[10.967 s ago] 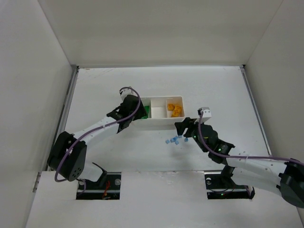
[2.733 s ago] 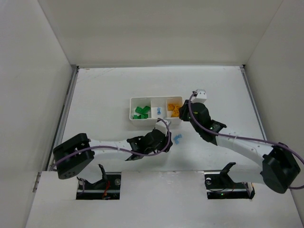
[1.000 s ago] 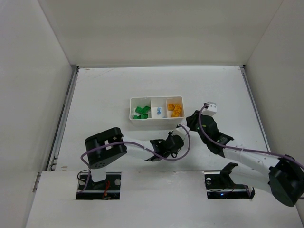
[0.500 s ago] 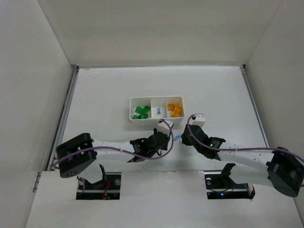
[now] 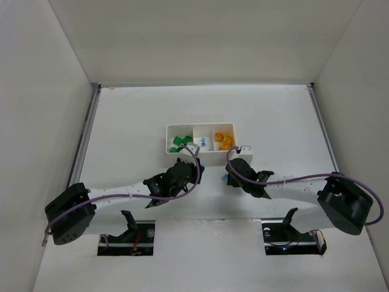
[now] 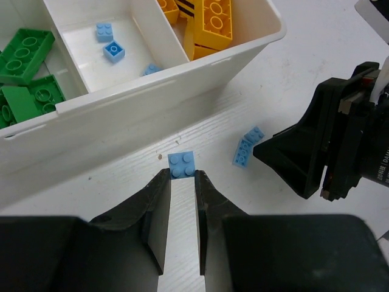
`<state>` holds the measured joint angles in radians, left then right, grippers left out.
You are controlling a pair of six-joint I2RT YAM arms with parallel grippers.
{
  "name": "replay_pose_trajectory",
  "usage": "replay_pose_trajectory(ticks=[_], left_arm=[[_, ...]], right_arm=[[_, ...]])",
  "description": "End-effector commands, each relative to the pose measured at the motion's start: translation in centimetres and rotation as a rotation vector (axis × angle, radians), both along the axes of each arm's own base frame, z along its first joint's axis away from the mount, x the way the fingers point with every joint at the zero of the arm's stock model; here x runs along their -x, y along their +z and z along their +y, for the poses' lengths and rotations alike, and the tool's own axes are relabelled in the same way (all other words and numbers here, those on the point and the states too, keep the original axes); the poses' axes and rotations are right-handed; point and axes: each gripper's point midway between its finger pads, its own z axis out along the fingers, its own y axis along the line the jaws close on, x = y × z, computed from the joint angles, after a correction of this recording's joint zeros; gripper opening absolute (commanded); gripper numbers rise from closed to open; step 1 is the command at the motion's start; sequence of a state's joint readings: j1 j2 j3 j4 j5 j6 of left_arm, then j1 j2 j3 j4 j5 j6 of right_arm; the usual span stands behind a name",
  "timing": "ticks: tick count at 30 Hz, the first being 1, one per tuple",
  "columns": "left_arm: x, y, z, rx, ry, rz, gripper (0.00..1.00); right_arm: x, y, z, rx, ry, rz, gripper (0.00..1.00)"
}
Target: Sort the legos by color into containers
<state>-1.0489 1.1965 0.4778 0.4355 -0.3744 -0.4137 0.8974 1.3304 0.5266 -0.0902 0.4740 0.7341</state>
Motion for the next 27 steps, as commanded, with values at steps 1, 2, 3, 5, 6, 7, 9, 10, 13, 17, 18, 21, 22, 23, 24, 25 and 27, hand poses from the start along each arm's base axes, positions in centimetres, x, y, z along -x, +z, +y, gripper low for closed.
replay_pose_trajectory(ticks=[1, 2, 3, 5, 6, 7, 9, 10, 13, 17, 18, 21, 22, 23, 24, 25, 27], left_arm=[[-0.3, 0.8, -0.2, 0.044, 0.001, -0.008, 0.15], [-0.4, 1.0, -0.2, 0.05, 0.004, -0.01, 0.15], [-0.5, 1.2, -0.2, 0.056, 0.006, -0.012, 0.15], [-0.8, 1.9, -0.2, 0.073, 0.006, -0.02, 0.15], [-0.8, 2.2, -0.3, 0.079, 0.004, -0.021, 0.15], [-0.8, 2.5, -0.4, 0.085, -0.001, -0.023, 0.15], [-1.0, 3.0, -0.5, 0.096, -0.001, -0.029, 0.15], [-1.2, 3.2, -0.4, 0.1, 0.002, -0.031, 0.15], [-1.7, 3.8, -0.5, 0.116, 0.007, -0.033, 0.15], [-2.6, 5.0, -0.5, 0.149, 0.03, -0.036, 0.15], [-3.1, 5.4, -0.5, 0.158, 0.042, -0.038, 0.16], [-5.1, 6.4, -0.6, 0.174, 0.084, -0.044, 0.17], [-5.8, 6.5, -0.6, 0.172, 0.097, -0.043, 0.17], [-6.5, 6.6, -0.7, 0.169, 0.108, -0.042, 0.17], [-7.3, 6.6, -0.8, 0.169, 0.121, -0.043, 0.17], [-8.2, 6.6, -0.9, 0.167, 0.136, -0.042, 0.17], [-9.8, 6.3, -1.4, 0.155, 0.153, -0.033, 0.17]], right_arm=[[-1.9, 1.5, 1.5, -0.037, 0.001, -0.049, 0.42], [-2.0, 1.4, 1.4, -0.028, -0.002, -0.051, 0.41], [-2.3, 1.4, 1.3, -0.026, -0.009, -0.056, 0.4], [-2.5, 1.5, 1.2, -0.02, -0.018, -0.064, 0.39], [-2.5, 1.5, 1.2, -0.019, -0.02, -0.066, 0.39], [-2.6, 1.5, 1.2, -0.019, -0.02, -0.069, 0.39], [-2.9, 1.5, 1.1, -0.014, -0.02, -0.076, 0.39], [-3.0, 1.3, 1.1, -0.012, -0.018, -0.073, 0.37], [-3.2, 1.5, 1.0, -0.015, -0.019, -0.077, 0.32], [-3.5, 1.9, 0.8, -0.008, -0.025, -0.092, 0.23], [-3.5, 2.4, 0.7, -0.017, -0.031, -0.102, 0.23], [-3.5, 4.3, 0.3, -0.061, -0.049, -0.153, 0.22], [-3.5, 5.0, 0.2, -0.079, -0.052, -0.17, 0.22], [-3.4, 5.9, 0.0, -0.101, -0.055, -0.191, 0.22], [-3.3, 6.6, 0.0, -0.12, -0.054, -0.208, 0.22], [-3.2, 7.3, 0.0, -0.139, -0.05, -0.223, 0.22], [-2.9, 8.9, 0.3, -0.183, -0.038, -0.256, 0.22]])
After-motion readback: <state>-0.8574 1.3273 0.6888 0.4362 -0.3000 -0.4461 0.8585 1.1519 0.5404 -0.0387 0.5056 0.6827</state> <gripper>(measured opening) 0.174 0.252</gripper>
